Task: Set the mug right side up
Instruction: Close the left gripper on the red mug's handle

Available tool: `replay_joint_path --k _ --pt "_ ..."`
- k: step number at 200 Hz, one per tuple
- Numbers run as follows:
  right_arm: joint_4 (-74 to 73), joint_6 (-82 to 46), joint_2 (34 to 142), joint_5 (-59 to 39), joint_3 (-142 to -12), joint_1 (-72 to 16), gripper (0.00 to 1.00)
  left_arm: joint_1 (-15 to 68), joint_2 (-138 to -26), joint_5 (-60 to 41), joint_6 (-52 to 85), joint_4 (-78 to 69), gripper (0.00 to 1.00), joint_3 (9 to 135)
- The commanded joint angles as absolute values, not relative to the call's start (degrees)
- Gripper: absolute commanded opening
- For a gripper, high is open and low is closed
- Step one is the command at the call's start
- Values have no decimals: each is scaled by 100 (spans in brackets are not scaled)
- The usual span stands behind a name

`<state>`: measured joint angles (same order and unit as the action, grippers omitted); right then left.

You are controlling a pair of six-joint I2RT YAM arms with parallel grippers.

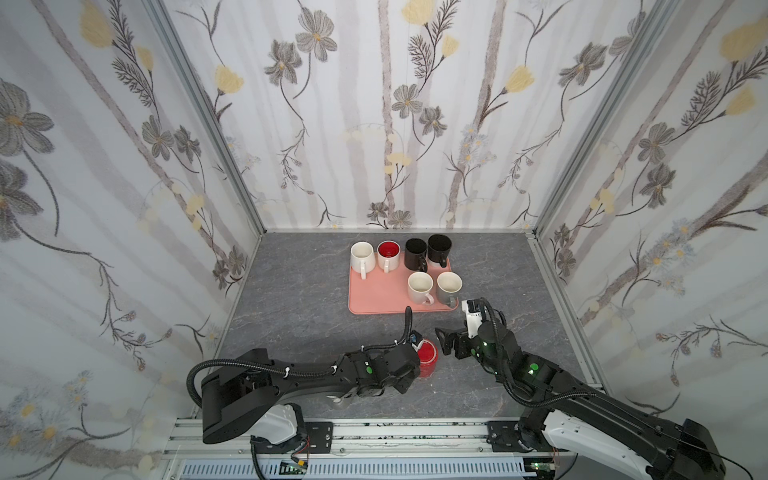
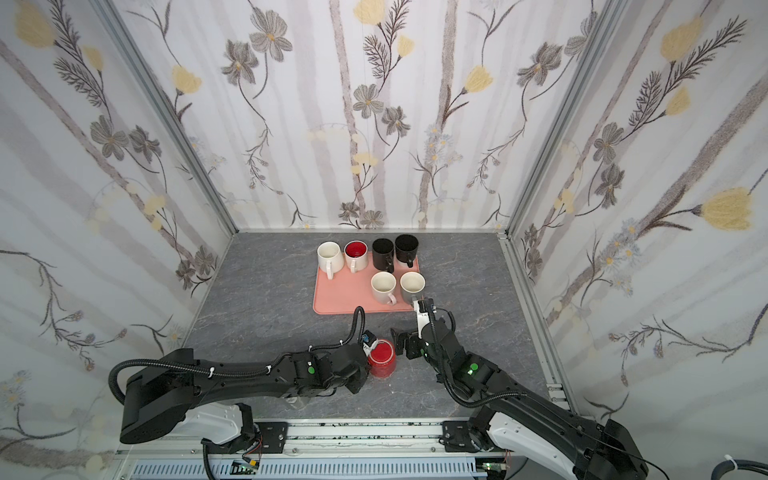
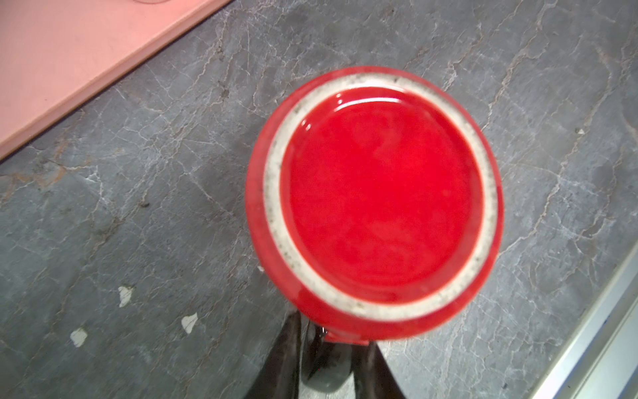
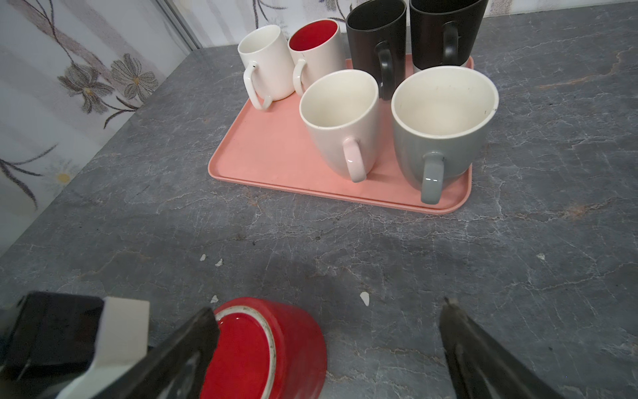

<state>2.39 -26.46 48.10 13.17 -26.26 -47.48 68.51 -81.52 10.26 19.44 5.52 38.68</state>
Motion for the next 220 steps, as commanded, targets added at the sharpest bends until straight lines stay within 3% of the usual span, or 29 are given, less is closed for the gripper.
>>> replay_joint_path --k 1,58,90,117,165,220 --pt "46 -2610 4808 1248 -2674 -4739 100 6840 -8112 1190 1840 247 23 3871" --pt "-24 -2753 4818 1150 -2681 -4746 100 6852 -8121 1271 1762 192 18 3871" --pt "-123 -2790 4800 1056 -2663 -4545 100 6858 -8177 1317 1767 185 27 3855" --pt "-132 -2830 4786 1020 -2654 -4520 100 6891 -8222 1432 1731 215 28 3875" --pt "-138 -2874 4636 1037 -2599 -4448 100 6995 -8260 1698 1731 335 26 3852" --pt "-166 -2895 4605 984 -2575 -4416 100 7064 -8323 1886 1690 363 16 3863"
